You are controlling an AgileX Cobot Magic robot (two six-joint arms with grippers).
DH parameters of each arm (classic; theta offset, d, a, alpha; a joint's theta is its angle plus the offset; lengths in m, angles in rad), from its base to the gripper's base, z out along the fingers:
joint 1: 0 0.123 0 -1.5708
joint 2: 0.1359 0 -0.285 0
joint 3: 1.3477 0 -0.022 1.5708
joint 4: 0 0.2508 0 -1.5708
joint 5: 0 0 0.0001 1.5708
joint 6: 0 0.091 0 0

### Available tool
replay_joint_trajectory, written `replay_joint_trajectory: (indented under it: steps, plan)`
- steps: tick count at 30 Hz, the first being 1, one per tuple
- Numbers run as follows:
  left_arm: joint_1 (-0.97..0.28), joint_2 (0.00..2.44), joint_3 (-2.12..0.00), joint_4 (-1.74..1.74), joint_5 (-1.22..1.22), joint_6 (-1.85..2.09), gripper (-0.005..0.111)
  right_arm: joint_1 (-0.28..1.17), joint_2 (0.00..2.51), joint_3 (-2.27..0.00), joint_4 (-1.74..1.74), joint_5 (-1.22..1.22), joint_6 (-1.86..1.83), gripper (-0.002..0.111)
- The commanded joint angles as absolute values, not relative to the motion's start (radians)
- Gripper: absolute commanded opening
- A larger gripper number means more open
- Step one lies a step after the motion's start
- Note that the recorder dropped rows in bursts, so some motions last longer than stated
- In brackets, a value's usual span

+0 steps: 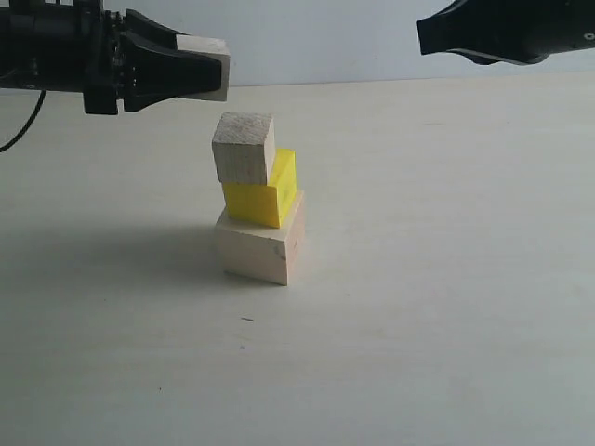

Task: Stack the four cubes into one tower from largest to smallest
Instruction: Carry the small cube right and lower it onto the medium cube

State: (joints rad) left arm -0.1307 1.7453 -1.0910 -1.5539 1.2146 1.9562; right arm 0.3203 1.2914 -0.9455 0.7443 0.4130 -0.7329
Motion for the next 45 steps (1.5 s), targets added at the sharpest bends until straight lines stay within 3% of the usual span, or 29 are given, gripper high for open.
replay_joint_trajectory:
  steps: [1, 45]
  plan:
    - [-0.141, 1.741, -1.085, -1.575, 1.221, 1.984, 0.000, 0.315, 1.293, -0.936, 0.740, 0.425, -0.728, 0.000]
    - [-0.198, 1.893, -1.157, -1.596, 1.221, 2.095, 0.000, 0.315, 1.293, -0.936, 0.749, 0.492, -0.707, 0.000]
